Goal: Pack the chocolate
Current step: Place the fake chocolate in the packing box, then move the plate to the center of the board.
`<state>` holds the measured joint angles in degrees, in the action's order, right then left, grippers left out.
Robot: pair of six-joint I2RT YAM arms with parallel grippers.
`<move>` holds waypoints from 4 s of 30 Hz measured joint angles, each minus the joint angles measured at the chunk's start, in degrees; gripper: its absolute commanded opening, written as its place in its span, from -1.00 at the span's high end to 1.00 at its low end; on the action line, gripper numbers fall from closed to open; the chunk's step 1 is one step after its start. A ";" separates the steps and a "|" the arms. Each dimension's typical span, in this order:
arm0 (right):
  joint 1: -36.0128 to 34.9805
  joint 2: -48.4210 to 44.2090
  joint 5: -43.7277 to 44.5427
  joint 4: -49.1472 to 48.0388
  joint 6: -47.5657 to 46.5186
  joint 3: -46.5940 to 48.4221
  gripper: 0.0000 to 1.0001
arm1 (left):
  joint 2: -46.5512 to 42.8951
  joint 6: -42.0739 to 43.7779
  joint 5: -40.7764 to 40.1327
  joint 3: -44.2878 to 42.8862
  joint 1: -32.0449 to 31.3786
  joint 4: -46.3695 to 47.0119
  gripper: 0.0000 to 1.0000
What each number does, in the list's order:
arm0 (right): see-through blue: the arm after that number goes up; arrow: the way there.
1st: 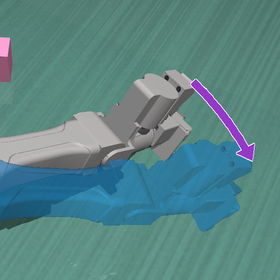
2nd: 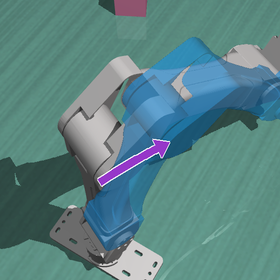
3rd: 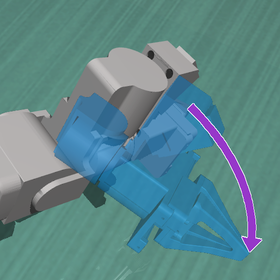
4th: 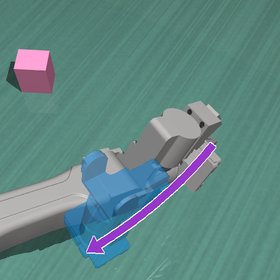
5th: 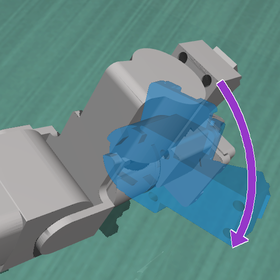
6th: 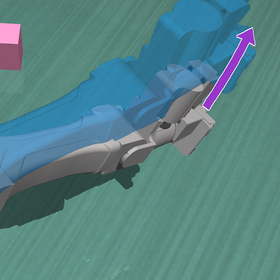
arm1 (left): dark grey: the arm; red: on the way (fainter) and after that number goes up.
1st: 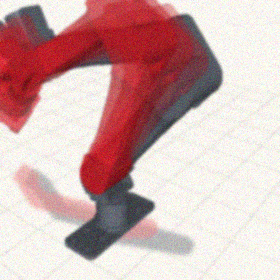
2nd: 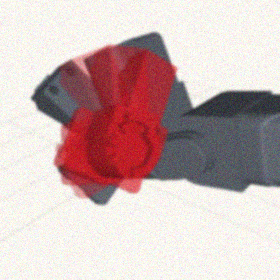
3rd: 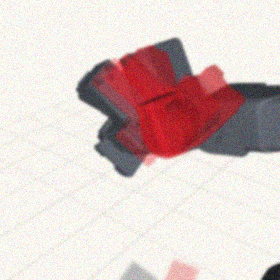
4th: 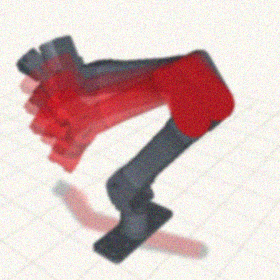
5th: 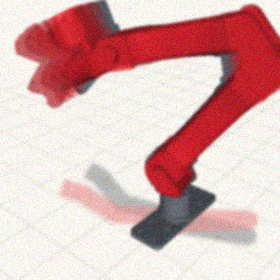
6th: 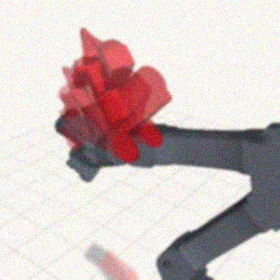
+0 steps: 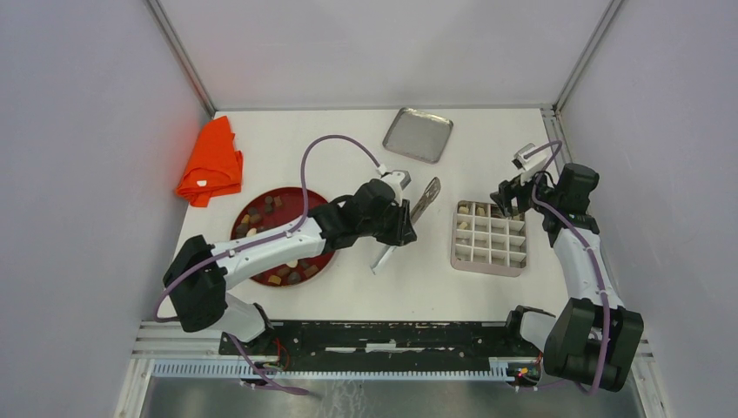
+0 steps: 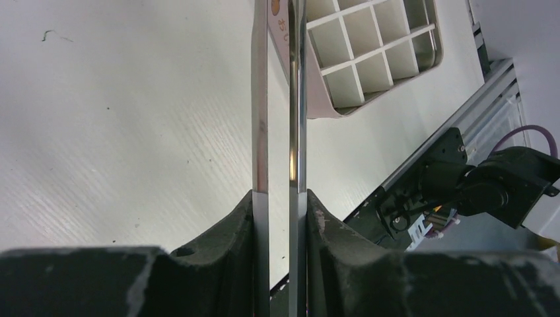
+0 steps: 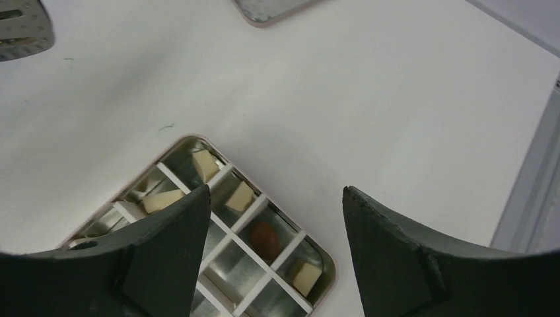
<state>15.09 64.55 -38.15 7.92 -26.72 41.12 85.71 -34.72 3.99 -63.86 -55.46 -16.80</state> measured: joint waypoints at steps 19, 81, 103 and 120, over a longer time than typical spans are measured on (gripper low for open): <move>-10.12 1.62 -21.70 -28.87 45.27 -11.02 -0.56 | -2.36 -3.26 -10.73 5.84 -1.60 11.39 0.88; -63.30 38.69 19.50 -8.57 30.23 29.18 -0.39 | -38.27 3.50 -23.50 -8.94 15.21 -28.81 0.84; -65.61 61.33 32.00 1.51 45.33 48.06 0.51 | -45.83 3.45 -27.91 -5.77 15.21 -35.45 0.81; -54.86 55.32 35.10 1.14 48.57 39.89 0.86 | -44.09 3.48 -24.50 -2.01 15.21 -32.50 0.81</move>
<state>-39.77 119.87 -3.05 9.06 21.85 81.01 41.63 -31.24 -20.51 -65.87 -40.25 -49.30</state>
